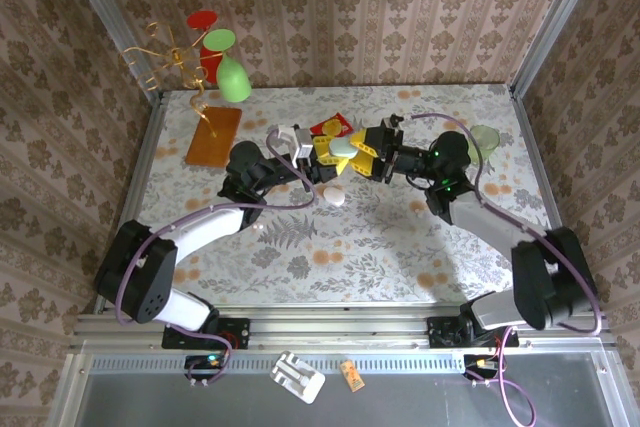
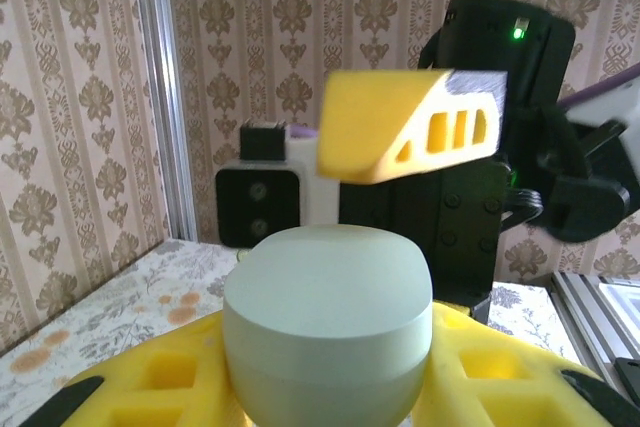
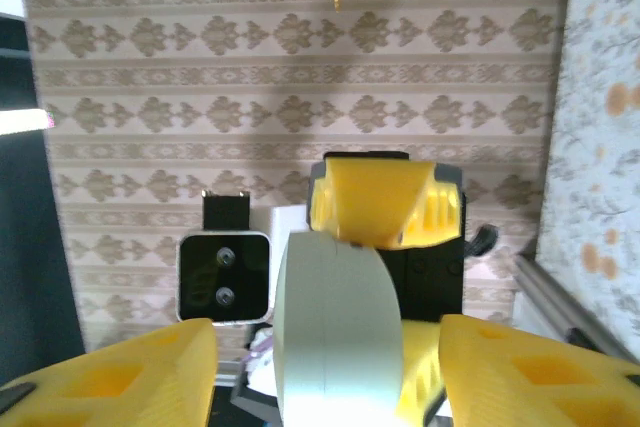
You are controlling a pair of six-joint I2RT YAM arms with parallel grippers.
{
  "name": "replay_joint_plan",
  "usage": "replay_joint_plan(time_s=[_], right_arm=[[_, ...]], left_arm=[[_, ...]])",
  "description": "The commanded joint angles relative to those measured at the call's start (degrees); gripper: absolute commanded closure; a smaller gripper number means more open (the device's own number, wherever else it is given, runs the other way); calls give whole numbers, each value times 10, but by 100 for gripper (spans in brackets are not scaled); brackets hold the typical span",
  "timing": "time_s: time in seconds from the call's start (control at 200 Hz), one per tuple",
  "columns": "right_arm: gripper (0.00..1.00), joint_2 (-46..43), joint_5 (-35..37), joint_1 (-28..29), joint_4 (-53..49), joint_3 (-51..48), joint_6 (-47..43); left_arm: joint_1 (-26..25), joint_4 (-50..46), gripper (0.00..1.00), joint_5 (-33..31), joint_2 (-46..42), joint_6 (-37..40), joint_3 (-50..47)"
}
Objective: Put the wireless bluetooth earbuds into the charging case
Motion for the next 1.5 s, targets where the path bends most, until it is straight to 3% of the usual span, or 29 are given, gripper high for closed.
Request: replay_joint_plan(time_s=[0.0,0.2,0.295,0.395,0.565,0.915,1.22,1.495], right_arm=[[31,-63,29,-4,-271,57,-242],[12,-92,60,0,-476,131,-550],[9,-91,96,9,-551,170,-696],[8,-77,101,17,-575,201,-768],[8,-46,104,39,-591,239,-801],[9,-24,132,52,-582,246,-781],[12,-33,233,51,-571,240,-796],[13,-14,226,50,-561,257,-798]], left_arm=[[5,-9,73,-5,-32,-11,4],[11,-24,75,-11,-53,-84,-11],[10,-29,75,-29,-70,-112,-21],[7,-54,76,-31,-94,-105,-26],[2,-113,76,-42,-121,-93,-26],[0,-135,76,-26,-128,-96,-14],[-1,-133,76,7,-131,-104,-11],[-2,-152,76,13,-148,-72,-16]])
